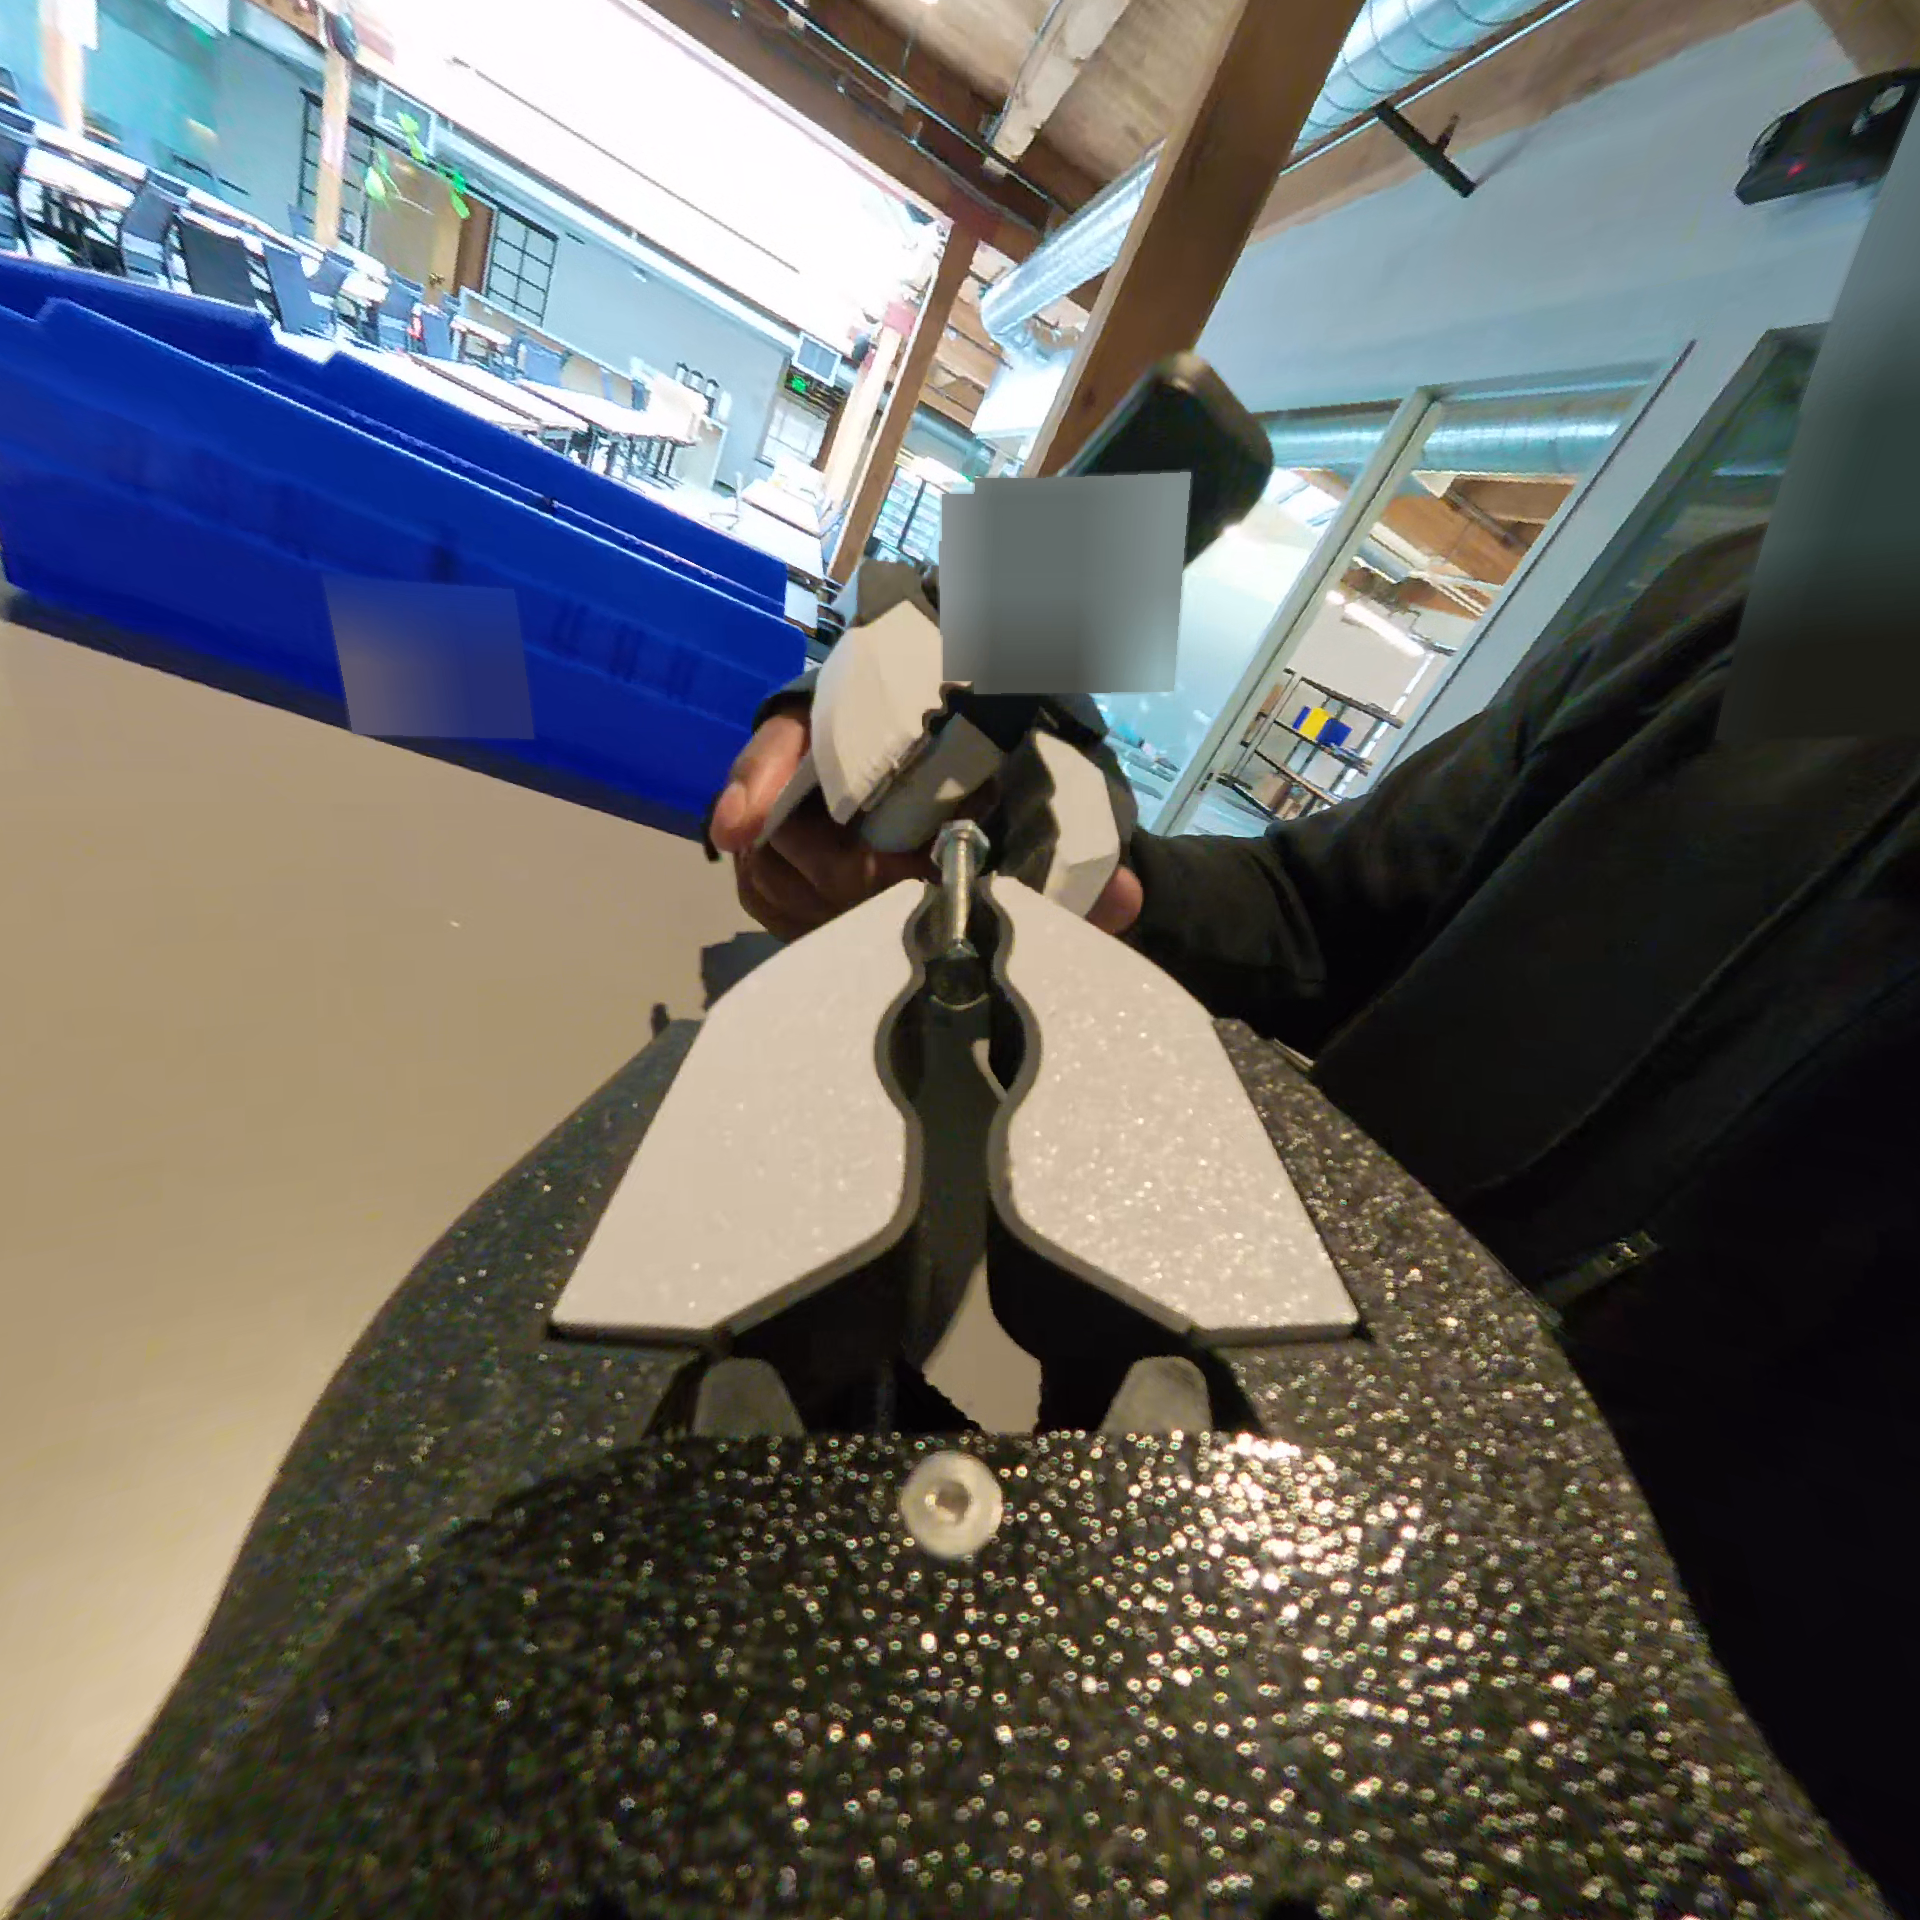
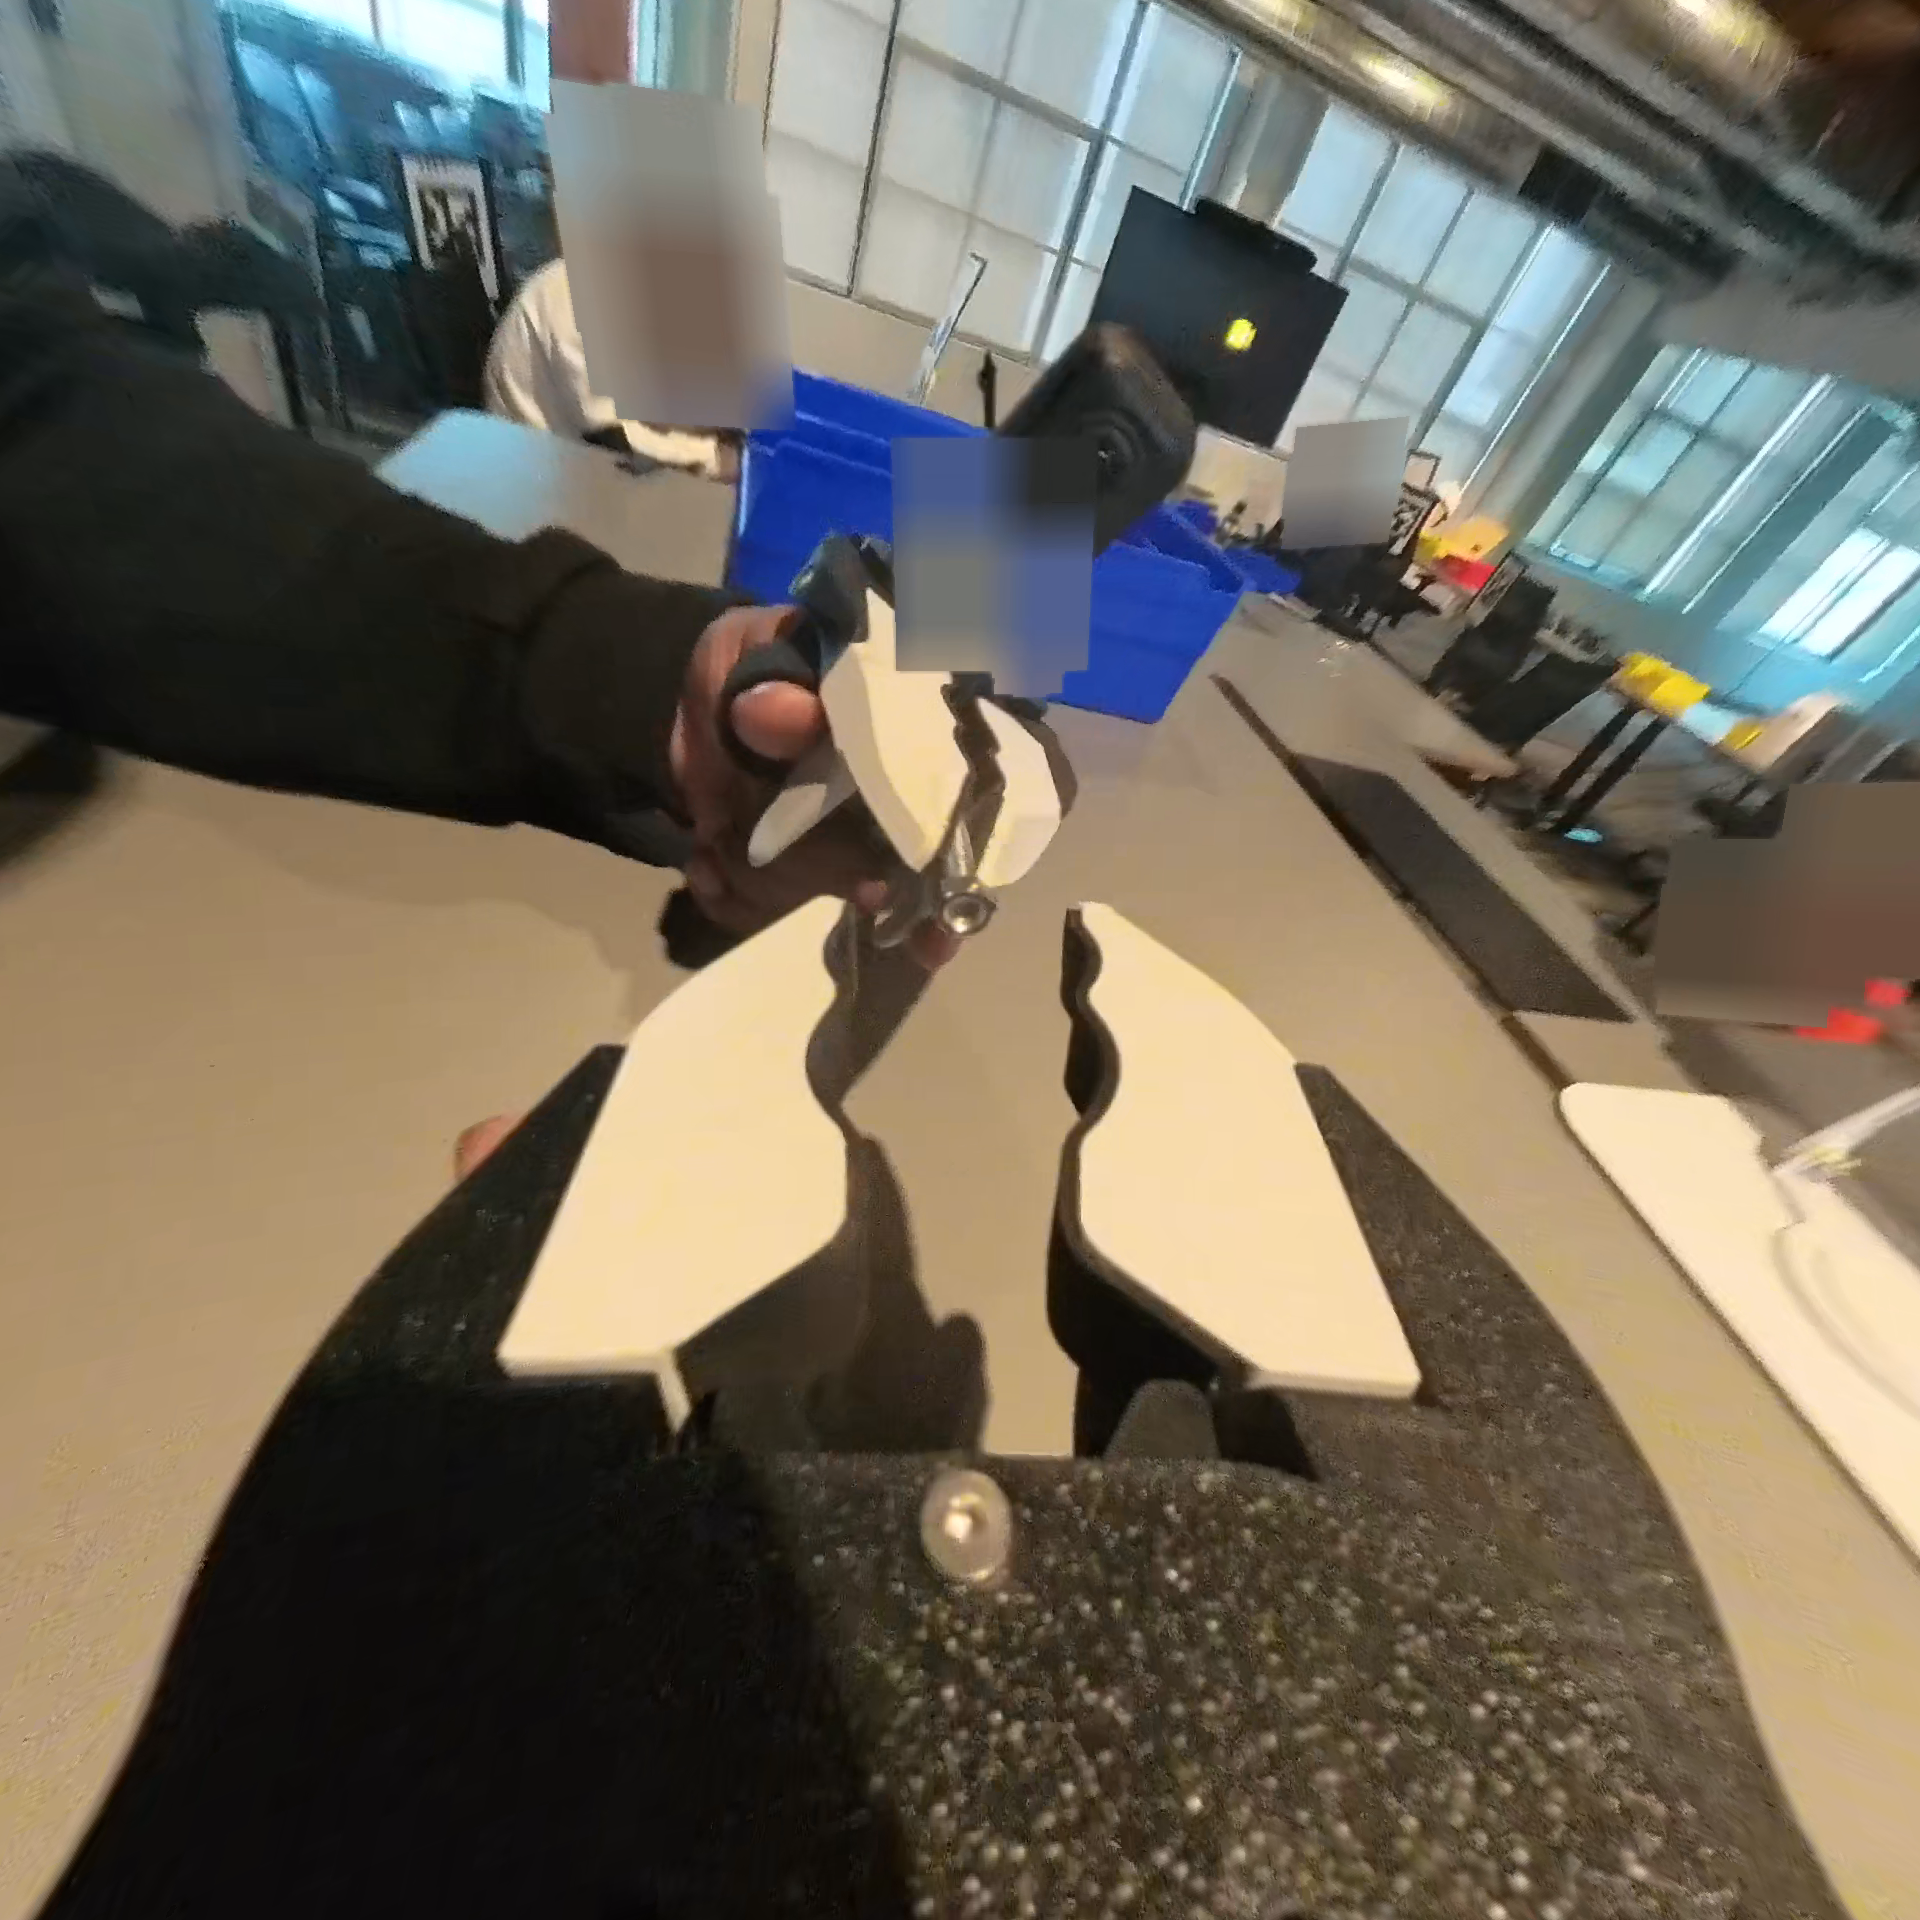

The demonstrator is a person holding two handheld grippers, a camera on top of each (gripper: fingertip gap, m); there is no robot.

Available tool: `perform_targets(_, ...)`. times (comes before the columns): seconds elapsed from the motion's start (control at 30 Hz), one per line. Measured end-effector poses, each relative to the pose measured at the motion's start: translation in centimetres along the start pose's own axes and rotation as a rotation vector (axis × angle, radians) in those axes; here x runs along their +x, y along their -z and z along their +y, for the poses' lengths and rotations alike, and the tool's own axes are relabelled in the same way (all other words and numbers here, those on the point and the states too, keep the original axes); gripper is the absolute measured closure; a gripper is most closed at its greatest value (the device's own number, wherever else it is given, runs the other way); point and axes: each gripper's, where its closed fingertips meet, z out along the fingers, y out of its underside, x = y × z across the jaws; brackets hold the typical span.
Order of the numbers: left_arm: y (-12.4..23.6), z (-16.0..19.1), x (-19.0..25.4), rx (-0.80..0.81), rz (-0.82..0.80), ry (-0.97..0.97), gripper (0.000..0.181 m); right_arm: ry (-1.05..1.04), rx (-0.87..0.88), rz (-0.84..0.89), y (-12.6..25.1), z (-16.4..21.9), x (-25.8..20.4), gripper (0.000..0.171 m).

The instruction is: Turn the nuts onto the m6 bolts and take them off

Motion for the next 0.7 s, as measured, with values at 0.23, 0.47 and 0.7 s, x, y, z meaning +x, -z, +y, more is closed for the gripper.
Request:
perform_targets(0.23,0.0,0.4,-0.2,-0.035,-0.032,-0.052,0.176,-0.181,0.019,-0.059,0.2,-0.1,0.2,0.146)
perform_targets(0.47,-0.2,1.3,-0.2,-0.074,0.025,0.232,0.176,0.181,-0.112,0.013,-0.3,1.3,-0.6,0.161)
perform_targets(0.7,-0.1,0.6,-0.2,-0.010,0.048,0.297,0.176,0.422,-0.137,0.138,-0.4,1.2,-0.1,0.139)
